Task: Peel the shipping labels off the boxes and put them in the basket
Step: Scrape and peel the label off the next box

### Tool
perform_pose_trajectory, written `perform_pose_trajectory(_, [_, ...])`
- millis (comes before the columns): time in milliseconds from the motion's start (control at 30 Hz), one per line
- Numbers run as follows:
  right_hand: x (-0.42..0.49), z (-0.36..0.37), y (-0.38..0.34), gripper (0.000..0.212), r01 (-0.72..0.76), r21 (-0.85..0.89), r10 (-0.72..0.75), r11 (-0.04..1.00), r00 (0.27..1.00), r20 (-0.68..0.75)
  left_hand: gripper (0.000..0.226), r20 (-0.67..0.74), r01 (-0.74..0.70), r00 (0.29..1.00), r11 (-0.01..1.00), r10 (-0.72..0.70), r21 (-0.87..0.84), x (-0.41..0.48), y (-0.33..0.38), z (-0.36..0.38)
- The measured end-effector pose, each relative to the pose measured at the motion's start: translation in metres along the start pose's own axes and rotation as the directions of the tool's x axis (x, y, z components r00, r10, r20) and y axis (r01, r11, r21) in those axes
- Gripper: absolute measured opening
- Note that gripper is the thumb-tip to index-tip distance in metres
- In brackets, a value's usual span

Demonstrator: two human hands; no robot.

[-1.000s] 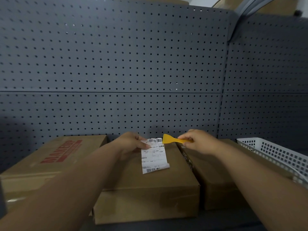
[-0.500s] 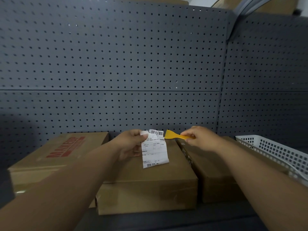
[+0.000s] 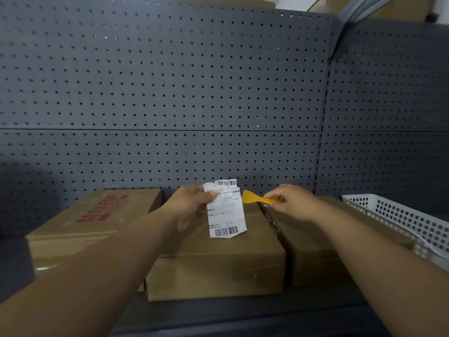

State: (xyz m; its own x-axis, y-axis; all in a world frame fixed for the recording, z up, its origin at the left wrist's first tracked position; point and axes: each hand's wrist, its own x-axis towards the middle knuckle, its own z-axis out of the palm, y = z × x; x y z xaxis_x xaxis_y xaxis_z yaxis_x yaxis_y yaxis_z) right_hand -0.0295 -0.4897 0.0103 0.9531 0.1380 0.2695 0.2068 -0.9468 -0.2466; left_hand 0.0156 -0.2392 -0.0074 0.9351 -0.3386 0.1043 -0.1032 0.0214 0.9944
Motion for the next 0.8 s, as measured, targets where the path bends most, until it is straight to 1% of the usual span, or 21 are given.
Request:
perform_pose_trajectory(67, [-0.001, 0.0, -0.002, 0.028, 0.001, 0.002, -0.001, 1.0, 1.0, 0.001, 0.017, -0.01, 0.008, 1.0, 1.0, -0.008, -0.027, -0.003, 0.001, 0.002])
perform_pose_trajectory(167, [-0.003, 0.0, -0.003, 0.028, 0.004, -0.003, -0.004, 1.0, 1.0, -0.002, 0.015, -0.041, 0.004, 0.999, 1.0, -0.004, 0.007, -0.005, 0.004, 0.003])
perform_pose_trajectory(267, [-0.004, 0.0, -0.004, 0.026, 0.003, -0.004, -0.003, 1.0, 1.0, 0.005, 0.013, -0.072, -0.027, 0.997, 0.999, 0.03, 0.04, -0.004, 0.005, 0.002])
perform_pose_trajectory(467, [-0.005, 0.0, -0.004, 0.023, 0.006, -0.001, -0.006, 1.0, 1.0, 0.008, 0.016, -0.044, -0.048, 0.998, 0.995, 0.052, 0.088, -0.003, 0.005, 0.003])
perform_pose_trajectory(633, [-0.005, -0.001, -0.004, 0.023, 0.004, 0.008, -0.004, 1.0, 1.0, 0.007, 0.012, 0.035, -0.007, 0.999, 1.0, 0.006, 0.029, -0.008, 0.007, 0.002])
perform_pose_trajectory(800, [-0.007, -0.001, -0.004, 0.024, 0.003, 0.003, -0.003, 1.0, 1.0, 0.008, 0.023, 0.079, 0.043, 0.996, 0.997, -0.038, -0.067, -0.013, 0.001, 0.004])
